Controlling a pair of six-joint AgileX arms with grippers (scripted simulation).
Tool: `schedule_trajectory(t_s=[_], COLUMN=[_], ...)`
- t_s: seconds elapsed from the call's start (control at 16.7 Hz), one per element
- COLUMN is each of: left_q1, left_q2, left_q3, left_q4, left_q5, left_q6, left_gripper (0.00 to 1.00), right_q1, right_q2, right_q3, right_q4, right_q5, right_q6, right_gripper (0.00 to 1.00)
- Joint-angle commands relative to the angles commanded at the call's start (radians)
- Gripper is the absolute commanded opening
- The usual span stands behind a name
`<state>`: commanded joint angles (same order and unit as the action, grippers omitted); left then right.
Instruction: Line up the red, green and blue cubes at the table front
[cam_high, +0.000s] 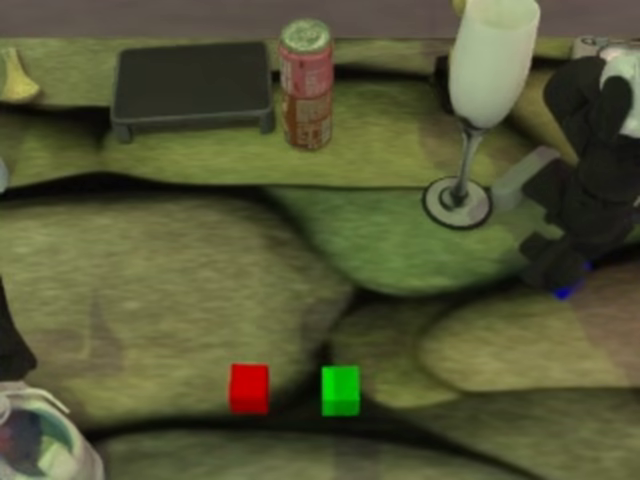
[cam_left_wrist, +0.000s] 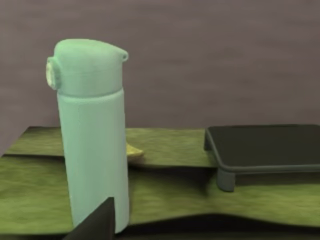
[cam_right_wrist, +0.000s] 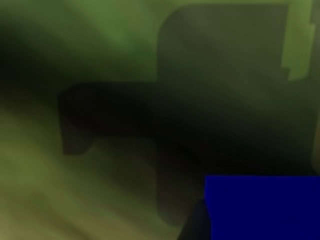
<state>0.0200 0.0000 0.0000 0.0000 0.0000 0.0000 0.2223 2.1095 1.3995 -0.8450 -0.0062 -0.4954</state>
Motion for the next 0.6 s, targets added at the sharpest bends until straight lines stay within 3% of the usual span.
schedule_trajectory(t_s=[0.6], left_q1=[0.000], left_q2=[0.000], left_q3=[0.000], left_q4=[0.000], left_q5=[0.000], left_q6=[0.000], left_gripper=[1.00], right_q1=[0.009], right_q2=[-0.091], right_q3=[0.155], right_q4=[-0.247], right_q5=[-0.001], right_q6=[-0.003], right_gripper=[0.00])
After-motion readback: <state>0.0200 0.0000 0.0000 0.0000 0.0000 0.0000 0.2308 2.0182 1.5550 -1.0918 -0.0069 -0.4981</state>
